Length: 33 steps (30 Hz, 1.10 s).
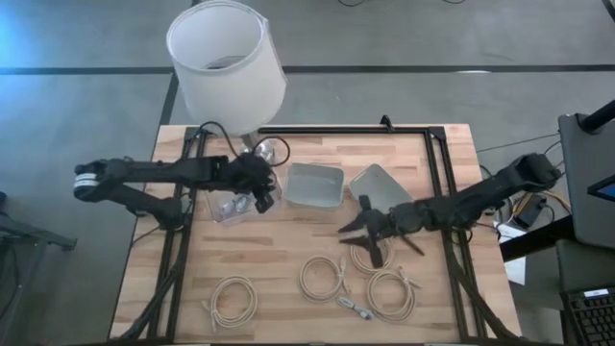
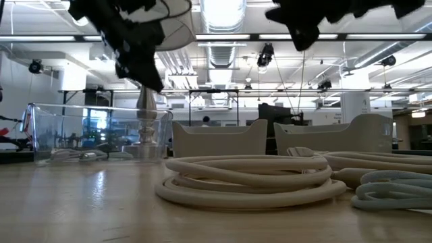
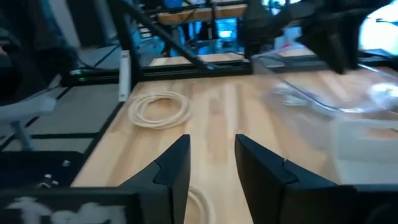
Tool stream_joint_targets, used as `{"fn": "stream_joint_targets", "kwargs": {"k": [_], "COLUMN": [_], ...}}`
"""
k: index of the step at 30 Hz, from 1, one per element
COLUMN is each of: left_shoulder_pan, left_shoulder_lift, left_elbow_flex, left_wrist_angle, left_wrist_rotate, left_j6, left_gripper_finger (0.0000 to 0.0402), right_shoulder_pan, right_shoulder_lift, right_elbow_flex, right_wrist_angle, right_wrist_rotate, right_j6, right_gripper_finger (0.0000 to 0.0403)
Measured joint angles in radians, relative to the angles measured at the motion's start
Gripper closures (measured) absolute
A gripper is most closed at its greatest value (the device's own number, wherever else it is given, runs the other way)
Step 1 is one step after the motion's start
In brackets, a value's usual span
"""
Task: Pick & Place USB Port
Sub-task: Put the blue usb cable into the transparent bin
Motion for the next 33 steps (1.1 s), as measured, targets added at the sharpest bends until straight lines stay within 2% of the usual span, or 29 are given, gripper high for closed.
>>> {"fn": "stream_joint_targets", "kwargs": {"k": [6, 11, 20, 26, 33], "left_shoulder_pan": [-0.130, -0.223, -0.269, -0.269, -0.269], "left_shoulder_lift": [-0.020, -0.022, -0.022, -0.022, -0.022], "left_elbow_flex": [-0.009, -0.013, -0.015, -0.015, -0.015], "left_wrist_angle": [0.134, 0.162, 0.176, 0.215, 0.255], "left_wrist_rotate": [0.000, 0.001, 0.000, -0.003, -0.001], "left_j6": [0.149, 0.214, 0.214, 0.250, 0.292], "left_gripper_finger": [0.0291, 0.0293, 0.0293, 0.0293, 0.0293], "right_shoulder_pan": [0.095, 0.182, 0.295, 0.358, 0.380], "right_shoulder_lift": [0.173, 0.330, 0.555, 0.676, 0.772], "right_elbow_flex": [0.214, 0.377, 0.639, 0.723, 0.779], "right_wrist_angle": [-0.261, -0.494, -0.943, -0.978, -1.020], "right_wrist_rotate": [0.001, 0.001, -0.030, -0.134, -0.133], "right_j6": [0.090, 0.223, 0.699, 0.916, 0.997], "right_gripper_finger": [0.0262, 0.0257, 0.0257, 0.0257, 0.0257]}}
